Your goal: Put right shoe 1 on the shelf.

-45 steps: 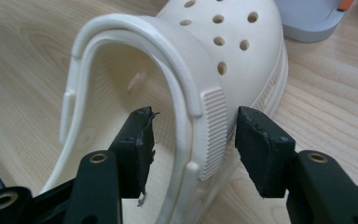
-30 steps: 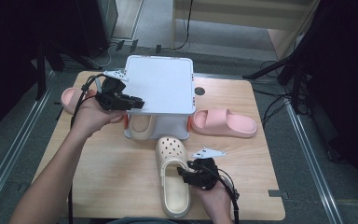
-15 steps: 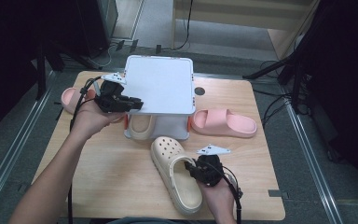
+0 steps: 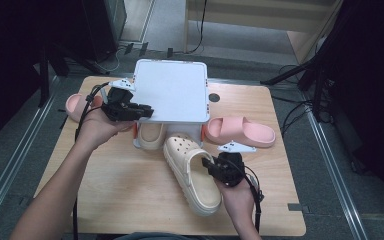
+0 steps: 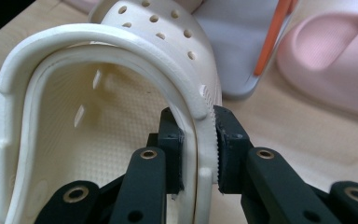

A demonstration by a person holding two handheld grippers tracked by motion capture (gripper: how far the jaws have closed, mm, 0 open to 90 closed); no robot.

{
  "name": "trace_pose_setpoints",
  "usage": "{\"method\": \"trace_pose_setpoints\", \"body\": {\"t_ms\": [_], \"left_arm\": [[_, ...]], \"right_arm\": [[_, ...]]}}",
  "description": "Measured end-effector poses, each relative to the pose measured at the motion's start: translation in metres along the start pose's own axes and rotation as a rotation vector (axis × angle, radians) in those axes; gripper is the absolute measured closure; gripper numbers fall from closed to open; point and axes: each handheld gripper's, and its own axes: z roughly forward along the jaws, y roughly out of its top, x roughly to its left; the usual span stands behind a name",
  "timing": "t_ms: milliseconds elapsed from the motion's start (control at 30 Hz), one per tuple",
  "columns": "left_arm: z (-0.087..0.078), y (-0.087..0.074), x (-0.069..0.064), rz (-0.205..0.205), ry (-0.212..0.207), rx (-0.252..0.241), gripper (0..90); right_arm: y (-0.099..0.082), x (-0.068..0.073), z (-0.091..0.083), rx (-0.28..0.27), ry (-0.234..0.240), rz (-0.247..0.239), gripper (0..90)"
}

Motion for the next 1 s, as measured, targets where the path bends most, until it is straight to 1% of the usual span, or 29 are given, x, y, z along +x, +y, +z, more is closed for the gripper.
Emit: {"method": "trace_pose_setpoints", "body": {"t_ms": [67, 167, 400, 500, 600, 667, 700, 767, 900, 933, 967, 1000], "left_arm": [[0.000, 0.000, 0.000, -0.001, -0.003, -0.003, 76.7], [0.000, -0.001, 0.001, -0.007, -0.010, -0.005, 76.1], [0.000, -0.001, 0.001, -0.001, -0.007, -0.012, 76.1], [0.000, -0.001, 0.001, 0.002, -0.007, -0.012, 76.1], [0.000, -0.002, 0.001, 0.005, -0.008, -0.013, 76.0], [0.000, -0.002, 0.001, 0.008, -0.008, -0.013, 76.0], [0.000, -0.002, 0.001, 0.007, -0.009, -0.013, 76.1], [0.000, -0.002, 0.001, 0.010, -0.010, -0.012, 76.1], [0.000, -0.002, 0.001, 0.010, -0.009, -0.014, 76.1], [0.000, -0.003, 0.001, 0.010, -0.009, -0.015, 76.1], [0.000, -0.003, 0.001, 0.011, -0.010, -0.017, 76.1], [0.000, -0.003, 0.001, 0.010, -0.011, -0.018, 76.0]], "right_arm": [[0.007, -0.004, 0.003, -0.009, -0.004, -0.001, 76.3], [0.016, -0.011, 0.014, -0.009, -0.014, 0.005, 76.2], [0.031, -0.017, 0.043, 0.004, -0.073, -0.010, 76.1], [0.033, -0.019, 0.051, 0.003, -0.096, -0.008, 75.8], [0.032, -0.019, 0.058, -0.001, -0.121, -0.010, 74.9], [0.029, -0.018, 0.061, -0.006, -0.113, -0.009, 73.5], [0.028, -0.015, 0.063, -0.004, -0.126, -0.021, 73.1], [0.026, -0.013, 0.065, -0.005, -0.136, -0.030, 72.6], [0.025, -0.014, 0.065, -0.012, -0.120, -0.017, 70.1], [0.025, -0.014, 0.064, -0.009, -0.111, -0.018, 68.1], [0.025, -0.015, 0.064, -0.001, -0.095, -0.015, 65.2], [0.024, -0.016, 0.063, 0.006, -0.068, -0.018, 63.3]]}}
